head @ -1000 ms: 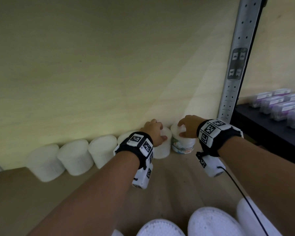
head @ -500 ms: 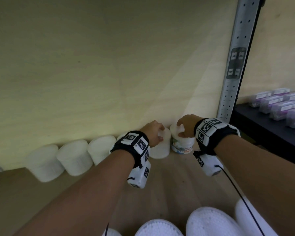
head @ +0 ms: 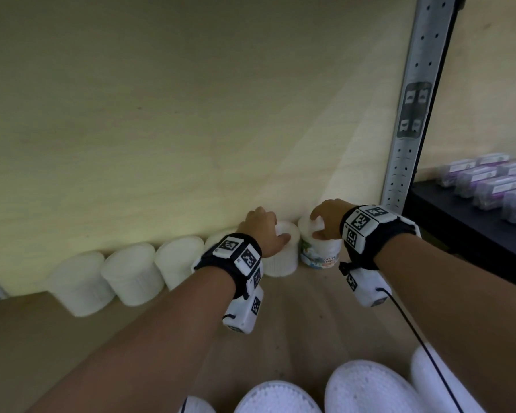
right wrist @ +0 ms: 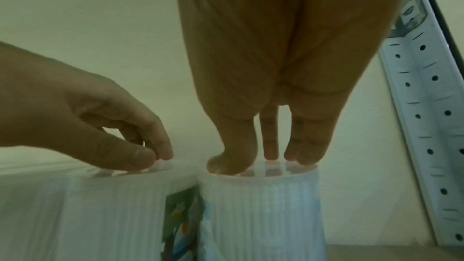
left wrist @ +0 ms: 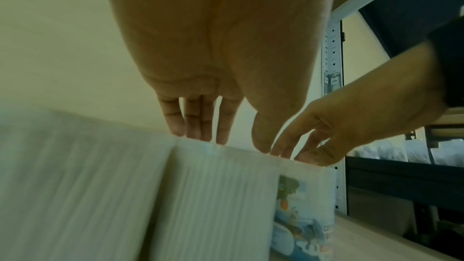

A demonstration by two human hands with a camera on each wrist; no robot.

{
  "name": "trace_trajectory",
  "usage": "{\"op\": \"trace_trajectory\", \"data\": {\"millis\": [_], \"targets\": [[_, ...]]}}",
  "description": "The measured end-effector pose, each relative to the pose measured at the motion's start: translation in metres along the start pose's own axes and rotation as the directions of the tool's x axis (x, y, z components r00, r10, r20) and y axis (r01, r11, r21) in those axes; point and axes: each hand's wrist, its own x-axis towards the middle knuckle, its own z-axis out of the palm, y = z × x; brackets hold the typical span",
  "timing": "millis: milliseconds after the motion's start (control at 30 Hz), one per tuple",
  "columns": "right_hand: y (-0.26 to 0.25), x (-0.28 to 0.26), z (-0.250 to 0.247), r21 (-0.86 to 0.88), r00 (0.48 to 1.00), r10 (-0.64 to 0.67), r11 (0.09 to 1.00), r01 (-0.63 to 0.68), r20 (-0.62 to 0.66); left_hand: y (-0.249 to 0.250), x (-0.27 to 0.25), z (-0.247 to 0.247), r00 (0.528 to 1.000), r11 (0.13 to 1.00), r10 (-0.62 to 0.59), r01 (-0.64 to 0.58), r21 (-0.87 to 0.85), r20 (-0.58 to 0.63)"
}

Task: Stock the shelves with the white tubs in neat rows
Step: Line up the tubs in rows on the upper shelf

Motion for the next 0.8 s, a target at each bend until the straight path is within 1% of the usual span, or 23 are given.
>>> {"op": "trace_trajectory", "data": {"millis": [100,300,500,567,700,767,800], "targets": [[0.001,0.001,0.002,-0.003,1.000,-0.005,1.000,0.005,-0.006,0.001,0.001,0.003,1.000,1.000,0.011,-0.011,-0.002,-0.020],[0.001,0.003,0.003,-0.010,1.000,-0.011,1.000,0.011,-0.013,0.003,0.002,-0.002,0.999,0.999,0.036,-0.036,0.018,0.006],[0.002,0.003,0.002,-0.005,1.000,-0.005,1.000,0.005,-0.004,0.000,0.002,-0.007,0.995,0.997,0.079,-0.079,-0.007,0.068],[0.002,0.003,0.002,-0.011,1.000,-0.005,1.000,0.005,-0.003,0.000,0.001,-0.010,0.989,0.995,0.099,-0.098,-0.018,0.110],[0.001,0.004,0.003,-0.023,1.000,-0.010,1.000,0.010,0.007,-0.001,0.001,-0.017,0.972,0.988,0.128,-0.108,-0.109,0.197],[0.001,0.006,0.003,-0.025,1.000,-0.013,1.000,0.013,0.010,0.000,0.000,-0.019,0.979,0.985,0.123,-0.099,-0.144,0.165],[0.001,0.006,0.003,-0.025,1.000,-0.013,1.000,0.014,0.010,0.001,-0.001,-0.018,0.987,0.986,0.109,-0.093,-0.136,0.119]]}}
